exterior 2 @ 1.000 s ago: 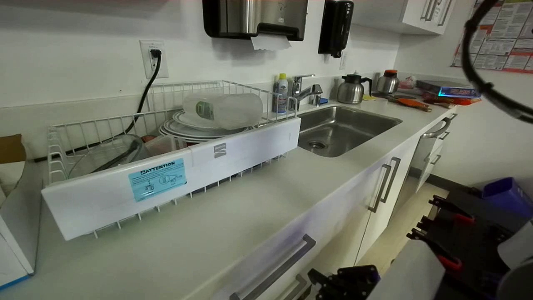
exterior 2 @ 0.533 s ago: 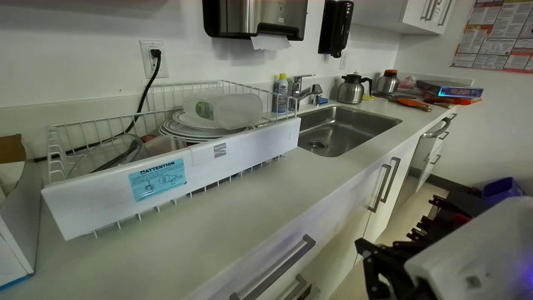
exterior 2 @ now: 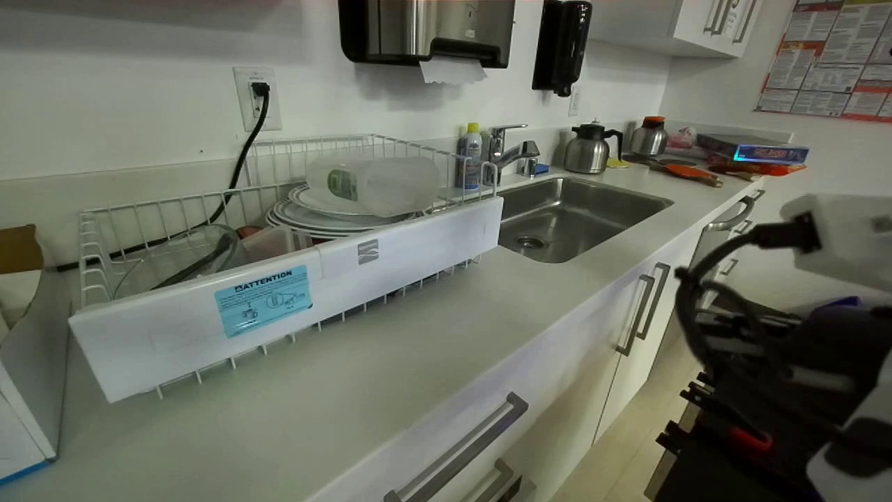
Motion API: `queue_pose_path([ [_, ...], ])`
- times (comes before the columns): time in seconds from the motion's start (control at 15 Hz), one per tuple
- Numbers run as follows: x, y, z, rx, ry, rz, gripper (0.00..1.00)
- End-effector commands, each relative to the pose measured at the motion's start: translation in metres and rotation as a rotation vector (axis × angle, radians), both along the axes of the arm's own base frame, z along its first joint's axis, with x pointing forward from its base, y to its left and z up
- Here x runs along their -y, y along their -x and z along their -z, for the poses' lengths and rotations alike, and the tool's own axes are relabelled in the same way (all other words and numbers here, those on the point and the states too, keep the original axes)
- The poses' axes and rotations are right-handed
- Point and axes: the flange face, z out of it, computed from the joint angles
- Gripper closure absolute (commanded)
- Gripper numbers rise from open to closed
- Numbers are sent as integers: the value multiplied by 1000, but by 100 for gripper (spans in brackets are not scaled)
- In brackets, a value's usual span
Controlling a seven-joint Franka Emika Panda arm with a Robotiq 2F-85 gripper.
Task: Place the tongs in the drawer then close it
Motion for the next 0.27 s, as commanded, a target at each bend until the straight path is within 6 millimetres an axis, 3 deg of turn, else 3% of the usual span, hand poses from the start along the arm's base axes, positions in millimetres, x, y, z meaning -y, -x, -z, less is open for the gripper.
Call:
queue_pose_path([
  [0.0, 41, 8, -36, 103, -64, 118, 100],
  [0.2, 59, 13, -60, 144, -79, 175, 100],
])
